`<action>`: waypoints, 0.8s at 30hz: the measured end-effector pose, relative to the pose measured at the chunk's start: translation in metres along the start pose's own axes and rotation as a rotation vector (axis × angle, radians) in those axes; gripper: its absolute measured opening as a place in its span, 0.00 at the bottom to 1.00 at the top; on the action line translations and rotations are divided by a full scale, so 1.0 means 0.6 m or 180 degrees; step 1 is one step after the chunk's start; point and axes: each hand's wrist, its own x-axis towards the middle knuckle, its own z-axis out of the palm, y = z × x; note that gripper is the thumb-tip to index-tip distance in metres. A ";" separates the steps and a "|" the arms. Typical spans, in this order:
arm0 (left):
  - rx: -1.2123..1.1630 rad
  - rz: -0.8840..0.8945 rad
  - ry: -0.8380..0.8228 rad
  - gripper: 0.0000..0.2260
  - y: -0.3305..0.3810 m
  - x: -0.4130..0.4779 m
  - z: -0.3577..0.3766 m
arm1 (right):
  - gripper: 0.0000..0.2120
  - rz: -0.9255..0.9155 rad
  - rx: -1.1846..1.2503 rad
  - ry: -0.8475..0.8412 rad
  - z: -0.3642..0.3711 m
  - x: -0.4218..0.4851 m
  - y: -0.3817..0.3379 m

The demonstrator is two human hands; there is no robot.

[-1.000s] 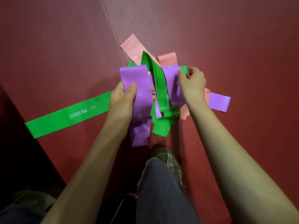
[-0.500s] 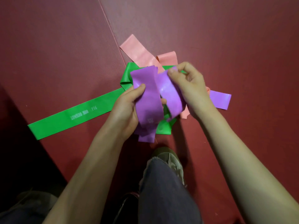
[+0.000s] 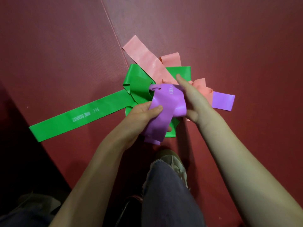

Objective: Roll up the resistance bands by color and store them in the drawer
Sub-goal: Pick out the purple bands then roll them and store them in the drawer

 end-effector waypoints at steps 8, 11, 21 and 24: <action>0.0082 0.0053 -0.0173 0.08 0.018 -0.012 -0.002 | 0.34 0.0036 0.0421 -0.0058 0.028 0.000 -0.018; 0.0118 0.0070 -0.0280 0.09 0.026 -0.014 -0.003 | 0.29 0.0037 0.0469 -0.0084 0.025 -0.002 -0.020; -0.0418 0.0238 -0.0100 0.12 0.043 -0.006 -0.022 | 0.08 -0.0691 -0.0448 -0.0354 0.006 -0.038 -0.038; -0.1069 0.0171 -0.0117 0.12 0.039 -0.005 -0.041 | 0.06 -0.0958 -0.1190 -0.0687 0.011 -0.051 -0.045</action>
